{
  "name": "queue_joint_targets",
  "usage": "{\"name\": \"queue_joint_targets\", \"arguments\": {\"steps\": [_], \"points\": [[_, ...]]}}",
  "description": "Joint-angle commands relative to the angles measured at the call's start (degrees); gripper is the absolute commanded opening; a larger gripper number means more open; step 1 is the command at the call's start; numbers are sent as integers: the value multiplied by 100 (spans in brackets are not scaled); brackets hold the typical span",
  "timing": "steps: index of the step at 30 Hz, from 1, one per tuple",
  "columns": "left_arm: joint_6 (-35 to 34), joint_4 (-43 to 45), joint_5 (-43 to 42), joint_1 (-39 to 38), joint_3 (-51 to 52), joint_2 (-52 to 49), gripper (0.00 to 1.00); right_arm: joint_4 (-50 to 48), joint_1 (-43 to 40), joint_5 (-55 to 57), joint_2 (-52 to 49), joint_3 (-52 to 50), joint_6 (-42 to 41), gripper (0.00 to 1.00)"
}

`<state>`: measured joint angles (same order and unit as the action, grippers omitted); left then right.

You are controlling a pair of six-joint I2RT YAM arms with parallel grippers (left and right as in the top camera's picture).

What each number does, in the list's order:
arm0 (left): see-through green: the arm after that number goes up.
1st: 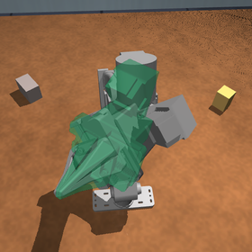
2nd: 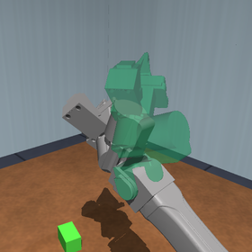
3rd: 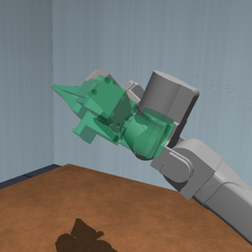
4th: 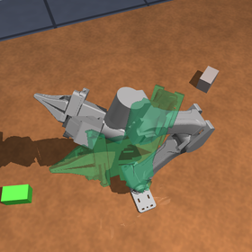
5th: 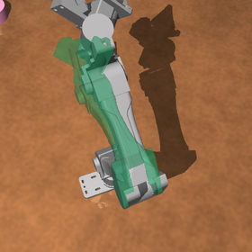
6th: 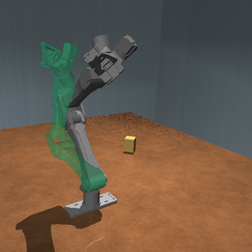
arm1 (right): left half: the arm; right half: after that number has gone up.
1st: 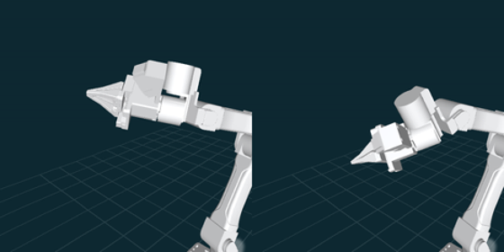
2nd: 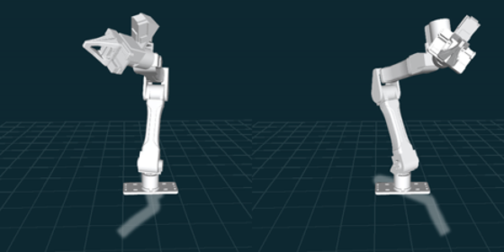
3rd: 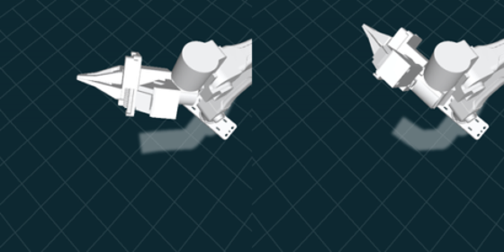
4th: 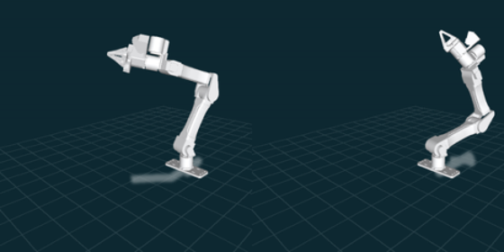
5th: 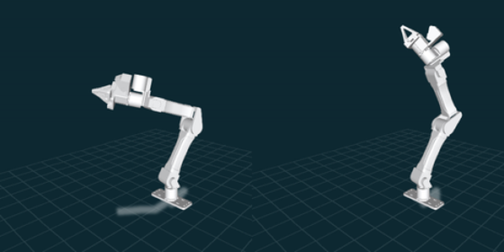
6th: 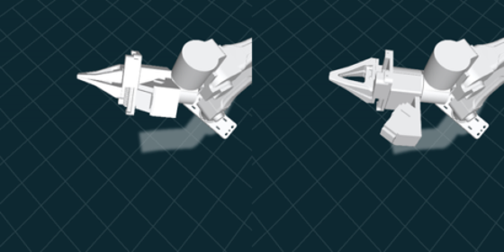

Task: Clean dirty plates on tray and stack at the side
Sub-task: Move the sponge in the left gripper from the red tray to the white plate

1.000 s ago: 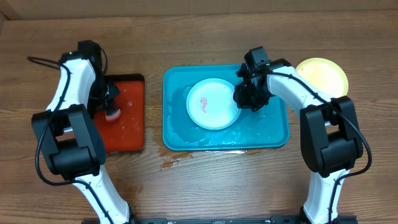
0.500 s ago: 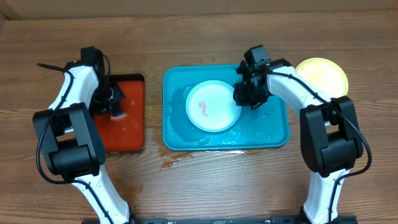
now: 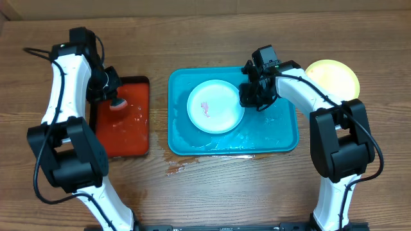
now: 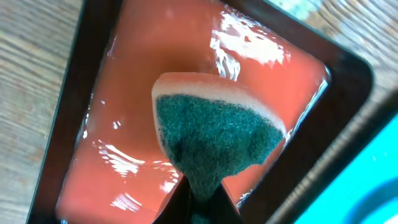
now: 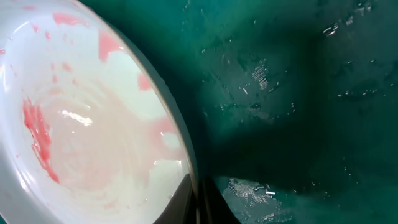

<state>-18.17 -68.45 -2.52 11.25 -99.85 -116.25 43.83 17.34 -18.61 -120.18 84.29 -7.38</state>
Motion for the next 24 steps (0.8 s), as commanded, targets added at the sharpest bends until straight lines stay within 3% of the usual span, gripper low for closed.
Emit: {"name": "queue_joint_targets", "arguments": {"steps": [1,8,11,18,24], "points": [[916,-24,-671,-111,-125,142,4,-90,7,94,13,-28,-363,4],[1585,-105,-2031,-514,-122,142,4,136,7,356,15,-28,-361,4],[1578,-92,-2048,-879,-122,142,4,260,7,358,15,-28,-361,4],[728,479,-2020,-1906,15,122,5,160,7,356,15,-28,-522,4],[-269,1495,-1182,-2933,511,114,4,122,7,361,15,-28,-767,4]]}}
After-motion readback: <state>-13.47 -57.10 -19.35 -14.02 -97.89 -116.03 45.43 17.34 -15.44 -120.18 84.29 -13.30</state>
